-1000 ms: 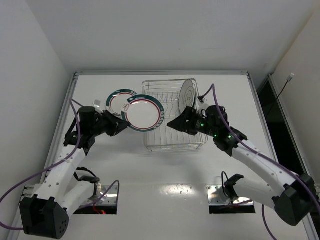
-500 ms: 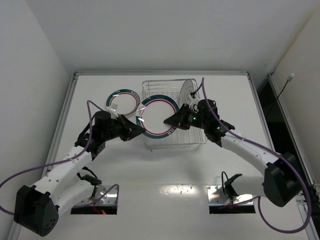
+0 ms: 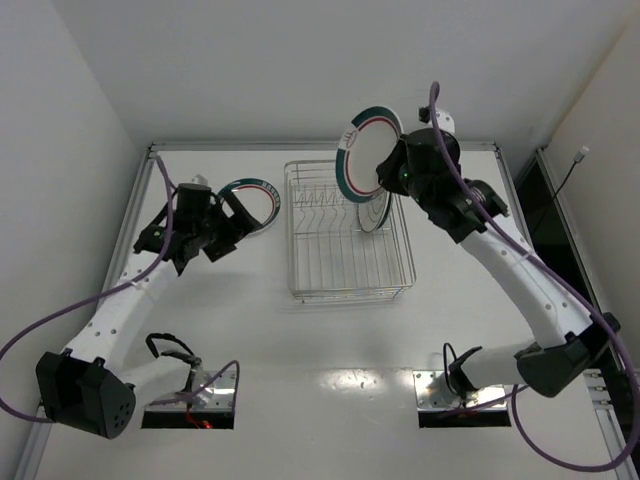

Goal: Load the plates into the dish rack

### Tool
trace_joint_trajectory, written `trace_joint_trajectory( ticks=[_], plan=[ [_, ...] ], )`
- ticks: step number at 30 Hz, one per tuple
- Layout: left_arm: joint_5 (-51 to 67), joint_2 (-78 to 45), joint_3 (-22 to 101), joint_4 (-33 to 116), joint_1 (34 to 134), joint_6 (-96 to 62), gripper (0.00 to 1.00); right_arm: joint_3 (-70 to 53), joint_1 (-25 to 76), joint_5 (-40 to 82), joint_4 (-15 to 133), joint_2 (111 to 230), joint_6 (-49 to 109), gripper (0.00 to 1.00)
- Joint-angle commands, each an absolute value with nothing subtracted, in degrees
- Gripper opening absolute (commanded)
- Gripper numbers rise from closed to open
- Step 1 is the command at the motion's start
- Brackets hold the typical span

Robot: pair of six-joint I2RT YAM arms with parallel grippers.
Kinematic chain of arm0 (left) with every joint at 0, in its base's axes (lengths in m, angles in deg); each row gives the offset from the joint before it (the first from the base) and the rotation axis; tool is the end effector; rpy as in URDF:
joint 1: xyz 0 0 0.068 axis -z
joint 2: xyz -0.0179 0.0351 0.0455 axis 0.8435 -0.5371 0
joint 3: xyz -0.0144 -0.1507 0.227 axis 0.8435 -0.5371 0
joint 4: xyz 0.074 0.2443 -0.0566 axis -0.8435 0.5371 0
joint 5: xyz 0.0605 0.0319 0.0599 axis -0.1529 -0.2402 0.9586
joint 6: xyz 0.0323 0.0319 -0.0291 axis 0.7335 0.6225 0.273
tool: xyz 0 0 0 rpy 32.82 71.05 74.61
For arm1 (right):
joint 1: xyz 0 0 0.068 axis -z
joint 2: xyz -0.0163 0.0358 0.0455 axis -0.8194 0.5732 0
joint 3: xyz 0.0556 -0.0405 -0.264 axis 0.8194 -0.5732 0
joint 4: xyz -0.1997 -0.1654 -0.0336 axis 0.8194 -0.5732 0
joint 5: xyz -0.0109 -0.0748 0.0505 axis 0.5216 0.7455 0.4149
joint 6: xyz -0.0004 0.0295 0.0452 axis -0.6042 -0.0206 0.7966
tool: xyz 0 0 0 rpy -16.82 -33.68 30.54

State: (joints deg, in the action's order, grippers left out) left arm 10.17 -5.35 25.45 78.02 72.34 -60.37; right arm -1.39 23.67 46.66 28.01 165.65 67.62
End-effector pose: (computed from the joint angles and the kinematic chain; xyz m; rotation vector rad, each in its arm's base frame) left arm 0.2303 -0.0650 0.3111 -0.7623 2.2813 -0.7287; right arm 0.2534 0.1417 0.4136 0.4289 1.9724 0.5456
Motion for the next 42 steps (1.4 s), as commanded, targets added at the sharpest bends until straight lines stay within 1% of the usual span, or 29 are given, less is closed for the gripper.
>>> trace_joint_trajectory(
  ticks=[1, 2, 3, 6, 12, 19, 24, 29, 32, 34, 40, 42],
  plan=[
    [18.4, -2.8, 27.1, 84.7, 68.6, -54.8, 0.82, 5.8, 23.5, 61.8, 20.3, 172.3, 58.7, 0.0],
    [18.4, -2.3, 27.1, 84.7, 68.0, -54.2, 0.82, 6.6, 23.5, 63.2, 20.3, 175.1, 58.0, 0.0],
    [18.4, -2.3, 27.1, 84.7, 67.4, -53.7, 0.85, 7.3, 23.5, 66.0, 19.8, 176.4, 57.3, 0.0],
    [17.8, -2.3, 27.1, 85.2, 65.9, -51.3, 0.85, 8.5, 22.9, 69.9, 20.4, 180.4, 54.5, 0.0],
    [17.8, -4.7, 27.1, 85.2, 63.2, -49.0, 0.85, 10.6, 22.3, 74.0, 21.7, 186.6, 50.8, 0.0],
    [16.6, -8.6, 25.3, 83.3, 61.0, -47.9, 0.85, 10.0, 21.8, 73.2, 24.8, 192.4, 48.6, 0.0],
    [14.4, -10.9, 25.3, 82.8, 58.1, -47.9, 0.85, 8.8, 21.3, 71.8, 26.2, 194.1, 49.7, 0.0],
    [14.4, -11.6, 25.3, 82.2, 57.6, -47.4, 0.85, 7.3, 19.5, 75.7, 28.3, 190.0, 50.2, 0.0],
    [13.9, -12.1, 24.6, 81.5, 57.6, -47.4, 0.85, 9.9, 19.5, 75.0, 26.4, 190.5, 50.2, 0.0],
    [12.6, -12.6, 23.5, 80.9, 57.6, -47.4, 0.85, 12.2, 19.5, 75.0, 24.8, 193.1, 49.6, 0.0],
    [10.6, -13.8, 22.5, 79.8, 56.6, -47.4, 0.85, 12.2, 19.5, 72.1, 22.6, 198.3, 50.6, 0.0],
    [10.1, -14.5, 22.4, 79.2, 56.5, -47.4, 0.85, 11.6, 20.0, 69.7, 22.6, 199.0, 51.1, 0.03]
  ],
)
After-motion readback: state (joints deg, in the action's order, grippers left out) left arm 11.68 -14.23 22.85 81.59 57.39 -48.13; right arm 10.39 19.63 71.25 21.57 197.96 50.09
